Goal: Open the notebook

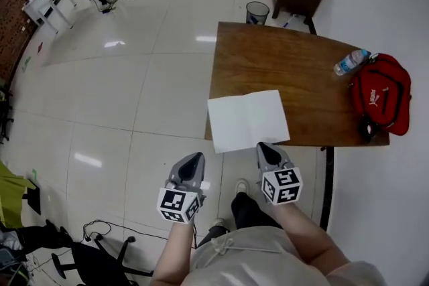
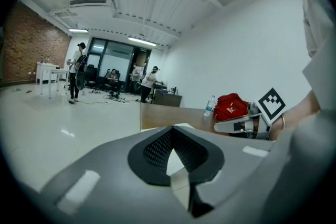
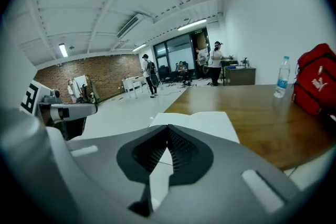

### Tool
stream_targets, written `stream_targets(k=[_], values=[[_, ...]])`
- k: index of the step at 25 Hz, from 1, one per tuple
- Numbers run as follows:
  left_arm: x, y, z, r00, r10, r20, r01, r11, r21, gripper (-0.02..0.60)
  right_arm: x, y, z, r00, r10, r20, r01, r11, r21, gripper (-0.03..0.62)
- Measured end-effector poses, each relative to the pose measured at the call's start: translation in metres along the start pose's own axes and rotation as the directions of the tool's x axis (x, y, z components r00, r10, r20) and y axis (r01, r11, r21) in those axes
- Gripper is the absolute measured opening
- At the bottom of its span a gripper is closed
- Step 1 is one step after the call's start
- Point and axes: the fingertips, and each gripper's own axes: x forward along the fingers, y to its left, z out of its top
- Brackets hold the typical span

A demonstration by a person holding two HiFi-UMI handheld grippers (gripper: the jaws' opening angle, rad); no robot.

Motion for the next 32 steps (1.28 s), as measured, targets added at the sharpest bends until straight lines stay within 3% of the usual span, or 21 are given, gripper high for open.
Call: stream_targets(k=[5,12,19,24,32], values=[[-0.005,-0.028,0.040,0.994,-0.097,0.055,0.092,0.992,0.083,0.005,-0.052,-0.021,0.014,0.991,-0.120,0.064,0.119,0.993,0.023,0.005],[-0.043,-0.061,0.036,0.983,-0.180,0.049,0.171,0.975,0.143,0.006,-0.116,-0.012,-0.003,0.972,-0.209,0.104,0.206,0.978,0.039,0.005],[-0.097,-0.083,0.033,0.968,-0.244,0.053,0.229,0.952,0.202,0.005,-0.172,0.030,-0.015,0.959,-0.234,0.160,0.244,0.969,-0.044,0.005],[-0.125,-0.100,0.036,0.956,-0.279,0.093,0.263,0.953,0.153,0.005,-0.199,0.048,-0.021,0.953,-0.235,0.191,0.251,0.966,-0.064,0.005],[-0.145,-0.114,0.041,0.961,-0.241,0.135,0.219,0.962,0.163,0.005,-0.216,0.072,-0.020,0.962,-0.159,0.221,0.193,0.971,-0.144,0.006]])
